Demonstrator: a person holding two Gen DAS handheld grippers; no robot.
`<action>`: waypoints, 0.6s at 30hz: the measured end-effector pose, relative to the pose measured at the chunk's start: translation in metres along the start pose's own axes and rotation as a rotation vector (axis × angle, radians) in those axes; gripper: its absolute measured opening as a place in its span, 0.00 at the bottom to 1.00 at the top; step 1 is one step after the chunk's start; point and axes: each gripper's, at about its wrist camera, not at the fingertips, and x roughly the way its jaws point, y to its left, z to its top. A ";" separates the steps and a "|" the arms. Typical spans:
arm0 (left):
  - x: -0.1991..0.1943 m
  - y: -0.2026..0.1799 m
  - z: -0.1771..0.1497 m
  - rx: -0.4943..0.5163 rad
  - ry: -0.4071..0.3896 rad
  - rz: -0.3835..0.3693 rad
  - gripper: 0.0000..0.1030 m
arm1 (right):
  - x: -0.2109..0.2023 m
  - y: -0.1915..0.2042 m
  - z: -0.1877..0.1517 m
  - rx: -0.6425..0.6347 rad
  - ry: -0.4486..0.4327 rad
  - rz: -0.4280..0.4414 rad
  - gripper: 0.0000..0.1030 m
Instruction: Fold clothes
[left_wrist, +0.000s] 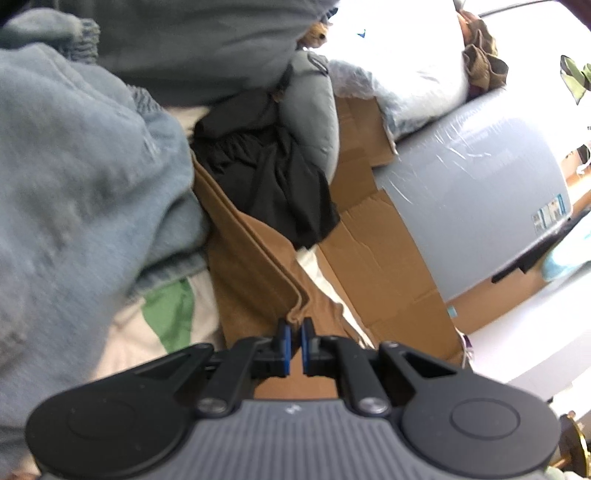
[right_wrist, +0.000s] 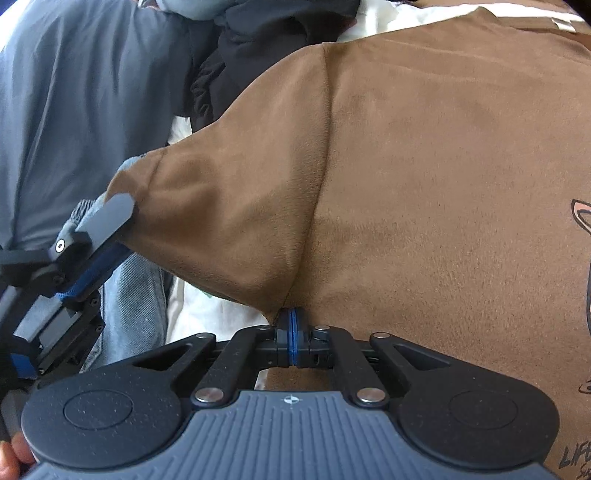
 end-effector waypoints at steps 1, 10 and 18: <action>0.002 -0.001 -0.001 0.002 0.007 -0.006 0.05 | 0.001 0.002 -0.001 -0.023 -0.004 -0.009 0.02; 0.019 -0.009 -0.012 0.023 0.101 -0.060 0.05 | 0.004 0.000 -0.004 -0.056 -0.028 0.004 0.06; 0.029 -0.010 -0.023 0.048 0.166 -0.069 0.05 | 0.001 -0.005 0.014 -0.063 0.052 0.026 0.11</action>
